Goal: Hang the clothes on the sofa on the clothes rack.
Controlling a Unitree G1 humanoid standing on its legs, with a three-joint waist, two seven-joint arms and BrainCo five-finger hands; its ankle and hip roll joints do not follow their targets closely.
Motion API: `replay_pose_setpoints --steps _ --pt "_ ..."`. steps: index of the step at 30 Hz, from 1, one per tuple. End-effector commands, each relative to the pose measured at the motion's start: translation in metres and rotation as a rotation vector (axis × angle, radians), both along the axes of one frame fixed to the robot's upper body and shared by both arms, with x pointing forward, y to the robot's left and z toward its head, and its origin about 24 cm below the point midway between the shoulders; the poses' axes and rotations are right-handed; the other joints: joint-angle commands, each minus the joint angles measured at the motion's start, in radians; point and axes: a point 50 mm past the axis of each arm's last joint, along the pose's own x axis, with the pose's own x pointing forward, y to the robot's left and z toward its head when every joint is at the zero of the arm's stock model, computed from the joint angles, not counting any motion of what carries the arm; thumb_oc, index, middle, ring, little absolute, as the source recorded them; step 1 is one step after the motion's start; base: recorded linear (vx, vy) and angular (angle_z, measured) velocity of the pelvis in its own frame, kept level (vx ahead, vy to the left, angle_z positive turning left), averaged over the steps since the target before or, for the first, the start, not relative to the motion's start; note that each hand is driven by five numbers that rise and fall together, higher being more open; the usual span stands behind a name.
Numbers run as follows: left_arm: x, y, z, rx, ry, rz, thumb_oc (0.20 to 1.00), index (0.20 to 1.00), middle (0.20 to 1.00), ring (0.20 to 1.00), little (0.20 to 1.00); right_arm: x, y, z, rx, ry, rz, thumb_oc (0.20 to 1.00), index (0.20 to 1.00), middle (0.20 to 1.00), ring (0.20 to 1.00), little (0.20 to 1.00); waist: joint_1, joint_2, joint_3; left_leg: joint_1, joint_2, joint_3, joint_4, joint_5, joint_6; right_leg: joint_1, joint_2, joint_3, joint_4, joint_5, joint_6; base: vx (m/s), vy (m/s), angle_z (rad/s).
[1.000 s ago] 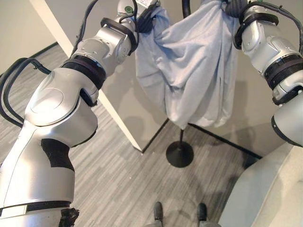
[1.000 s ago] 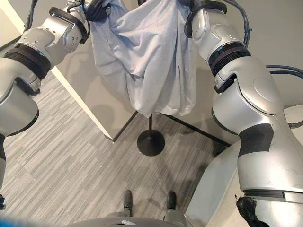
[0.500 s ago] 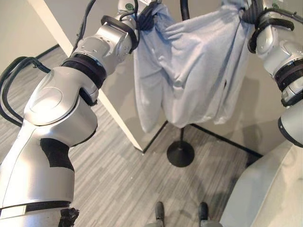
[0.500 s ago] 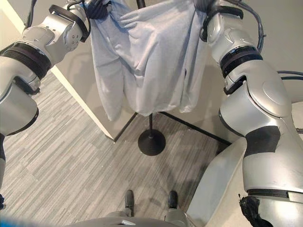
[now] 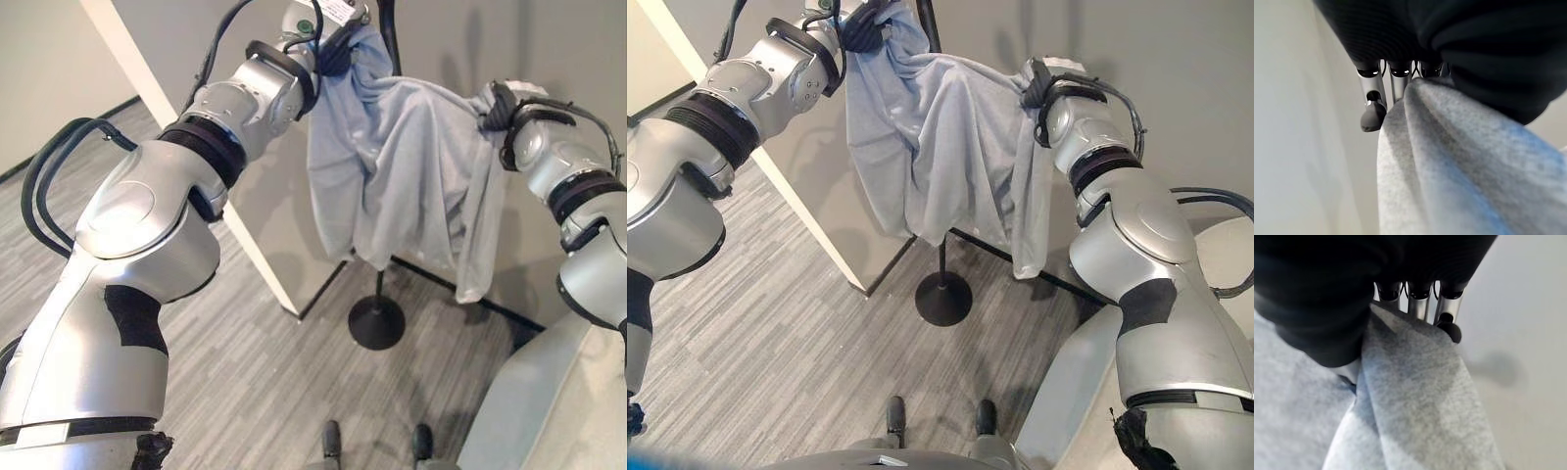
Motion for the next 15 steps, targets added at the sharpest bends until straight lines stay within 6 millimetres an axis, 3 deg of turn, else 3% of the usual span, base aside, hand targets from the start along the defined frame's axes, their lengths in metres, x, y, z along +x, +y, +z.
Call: replay_pose_setpoints --steps 1,4,7,8,14,15 --pt "-0.017 0.017 0.070 -0.149 -0.175 0.064 0.200 0.200 0.200 0.200 0.200 -0.006 0.001 0.062 -0.031 -0.138 -0.016 0.200 0.200 0.200 0.200 0.200 0.019 -0.028 0.096 0.085 -0.011 -0.013 0.004 -0.093 -0.037 0.078 -0.029 -0.008 -0.052 -0.037 0.075 0.00 0.000 0.00" --pt "-0.012 0.018 0.059 -0.163 -0.144 0.064 0.200 0.200 0.200 0.200 0.200 -0.002 0.009 0.046 -0.014 -0.100 0.016 0.200 0.200 0.200 0.200 0.200 0.022 -0.031 0.102 0.082 -0.010 -0.016 0.004 -0.091 -0.036 0.078 -0.027 -0.010 -0.052 -0.037 0.072 -0.03 -0.017 0.03" --pt "-0.003 0.023 0.035 -0.199 -0.082 0.073 0.200 0.200 0.200 0.200 0.200 0.001 0.021 0.022 0.026 -0.052 0.056 0.200 0.200 0.200 0.200 0.200 0.025 -0.036 0.115 0.080 -0.008 -0.018 0.004 -0.087 -0.033 0.077 -0.024 -0.011 -0.052 -0.038 0.066 -0.01 -0.008 0.01" --pt "-0.003 0.023 0.035 -0.199 -0.082 0.073 0.200 0.200 0.200 0.200 0.200 0.001 0.021 0.022 0.026 -0.052 0.056 0.200 0.200 0.200 0.200 0.200 0.025 -0.036 0.115 0.080 -0.008 -0.018 0.004 -0.087 -0.033 0.077 -0.024 -0.011 -0.052 -0.038 0.066 0.00 0.000 0.00" --pt "0.011 0.034 -0.012 -0.275 0.049 0.106 0.200 0.200 0.200 0.200 0.200 0.003 0.035 0.005 0.064 -0.045 0.095 0.200 0.200 0.200 0.200 0.200 0.026 -0.045 0.132 0.075 -0.004 -0.021 0.004 -0.082 -0.032 0.074 -0.021 -0.011 -0.052 -0.038 0.060 0.00 0.000 0.00" --pt "0.012 0.036 -0.019 -0.302 0.069 0.109 0.200 0.200 0.200 0.200 0.200 0.003 0.032 0.005 0.072 -0.068 0.088 0.749 0.749 0.749 0.749 0.749 0.027 -0.047 0.136 0.076 -0.004 -0.021 0.004 -0.081 -0.032 0.075 -0.020 -0.011 -0.052 -0.038 0.059 0.00 0.000 0.00"
